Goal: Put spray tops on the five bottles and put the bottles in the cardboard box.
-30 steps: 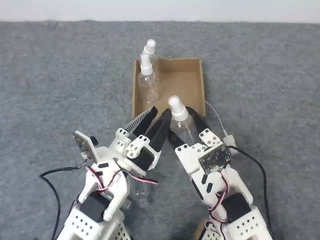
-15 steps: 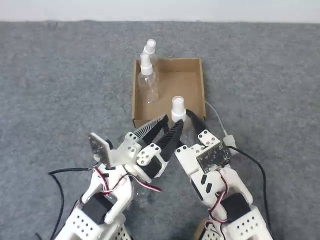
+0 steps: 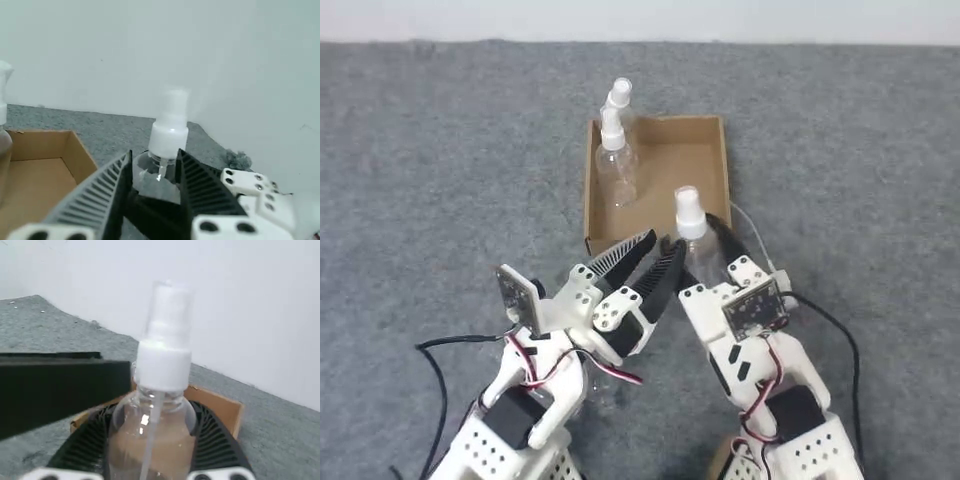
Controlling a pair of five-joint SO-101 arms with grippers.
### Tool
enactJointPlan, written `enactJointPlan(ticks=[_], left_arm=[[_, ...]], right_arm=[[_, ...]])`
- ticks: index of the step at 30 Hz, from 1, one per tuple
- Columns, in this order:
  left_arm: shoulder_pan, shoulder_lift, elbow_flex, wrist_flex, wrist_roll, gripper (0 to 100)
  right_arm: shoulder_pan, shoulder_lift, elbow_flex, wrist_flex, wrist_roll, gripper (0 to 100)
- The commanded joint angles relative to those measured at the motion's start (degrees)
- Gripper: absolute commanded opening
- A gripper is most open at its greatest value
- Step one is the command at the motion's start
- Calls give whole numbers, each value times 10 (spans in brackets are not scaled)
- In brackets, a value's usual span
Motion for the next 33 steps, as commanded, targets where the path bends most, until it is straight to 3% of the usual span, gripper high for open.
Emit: enactJointPlan(ticks=[1, 5, 11, 16, 23, 33], left_arm=[[-2, -14, -36, 1, -4, 130], [-11, -14, -60, 1, -7, 130], [-88, -14, -93, 1, -37, 130], [-149, -14, -82, 1, -16, 127], [-283, -14, -69, -1, 71, 13], [-465, -14, -65, 0, 82, 11]], right_arm=[[22, -18, 12, -2, 0, 9], [34, -18, 12, -4, -3, 9], [36, -18, 12, 0, -4, 9], [36, -17, 12, 0, -4, 9], [31, -17, 12, -5, -4, 9], [30, -18, 11, -7, -6, 10]])
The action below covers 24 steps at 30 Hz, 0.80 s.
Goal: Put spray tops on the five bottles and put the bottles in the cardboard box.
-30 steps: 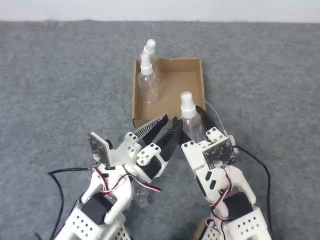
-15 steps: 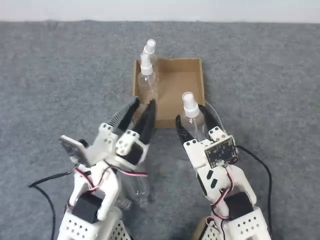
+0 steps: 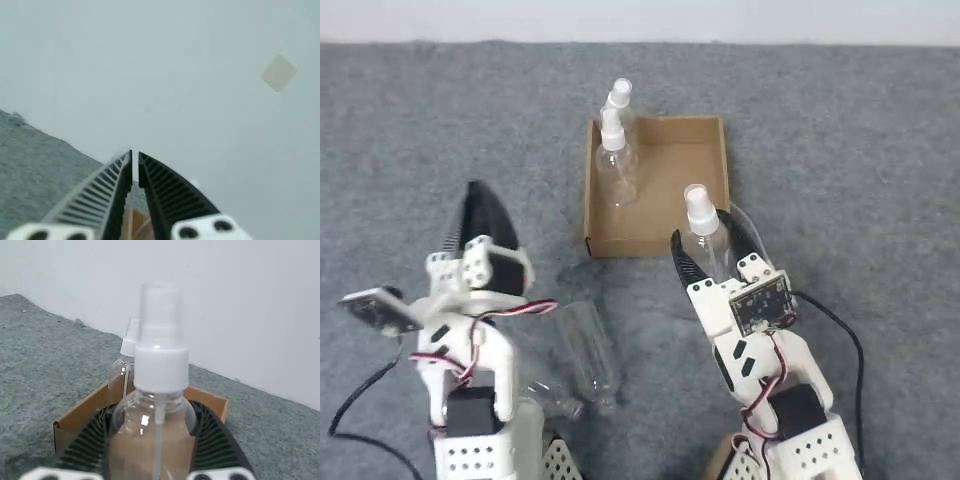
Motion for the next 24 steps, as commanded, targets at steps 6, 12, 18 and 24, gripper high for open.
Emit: enactJointPlan(ticks=[6, 12, 18, 24], left_arm=[[-87, -14, 11, -4, 4, 12], [-87, -14, 15, -3, 4, 12], [-87, -14, 46, -47, 3, 13], [-84, -13, 63, -76, -42, 13]], right_arm=[[-28, -18, -37, -8, -33, 10], [-90, -15, -63, -8, -14, 10], [-96, -15, -113, -8, -4, 10], [-98, -14, -157, -8, -2, 10]])
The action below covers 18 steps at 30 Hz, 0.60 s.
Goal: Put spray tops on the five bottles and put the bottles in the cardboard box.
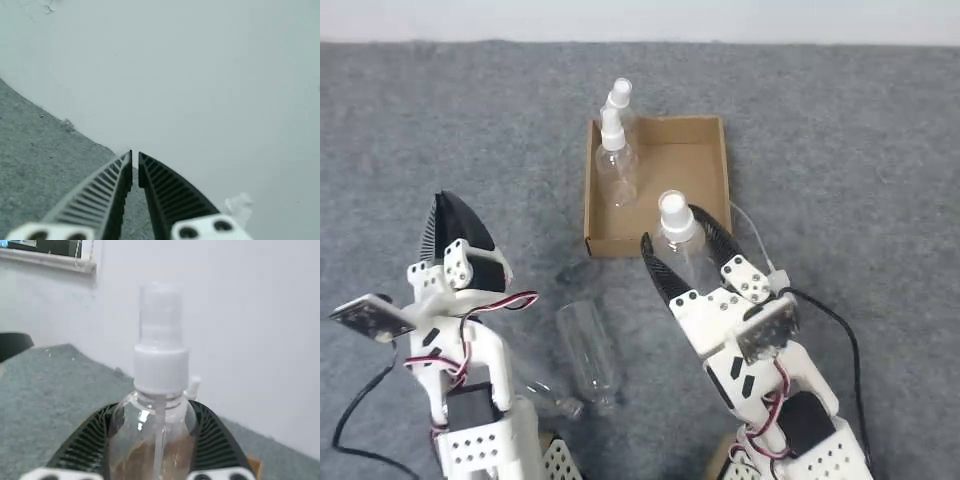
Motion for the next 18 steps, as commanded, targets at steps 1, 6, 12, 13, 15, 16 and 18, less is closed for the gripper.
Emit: enactJointPlan(ticks=[1, 6, 12, 13, 15, 16, 18], left_arm=[[2, -13, -7, -19, -38, 13], [3, -13, -7, -19, -40, 13], [1, -13, -7, -18, -40, 13], [0, -13, -7, -18, -40, 13], [-1, -13, -7, -18, -40, 13], [-1, -13, -7, -18, -40, 13], [-1, -13, -7, -18, -40, 13]], right_arm=[[-7, -13, -62, -8, 11, 10], [-7, -6, -75, -26, 11, 10], [-7, 120, -93, -124, 10, 10], [-7, 146, -100, -133, 9, 10], [-7, 194, -114, -159, 8, 10], [-7, 213, -120, -173, 7, 10], [-7, 250, -135, -200, 7, 10]])
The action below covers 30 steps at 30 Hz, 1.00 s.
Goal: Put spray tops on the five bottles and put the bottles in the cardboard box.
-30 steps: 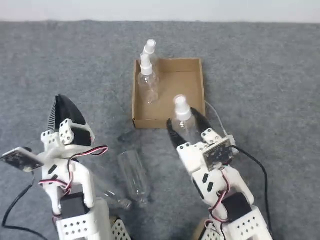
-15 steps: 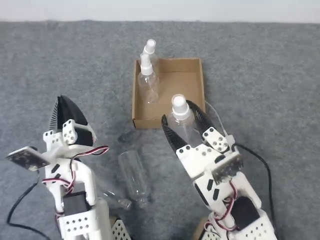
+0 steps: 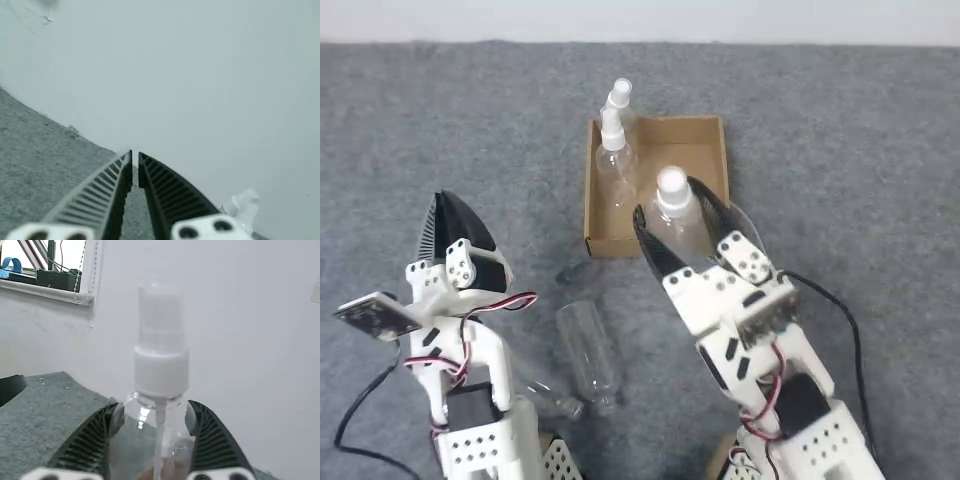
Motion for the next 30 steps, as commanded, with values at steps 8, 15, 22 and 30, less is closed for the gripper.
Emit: enactJointPlan(ticks=[8, 15, 22, 30], left_arm=[[-2, -13, -7, -15, -6, 13], [-2, -13, -7, -15, -6, 13], [-2, -13, -7, -11, -6, 13], [0, -13, -7, -8, -6, 13]], right_arm=[[-6, 176, -91, -111, 3, 10], [-6, 279, -91, -211, 3, 10], [-6, 378, -96, -305, 3, 10], [-6, 466, -142, -312, 2, 10]])
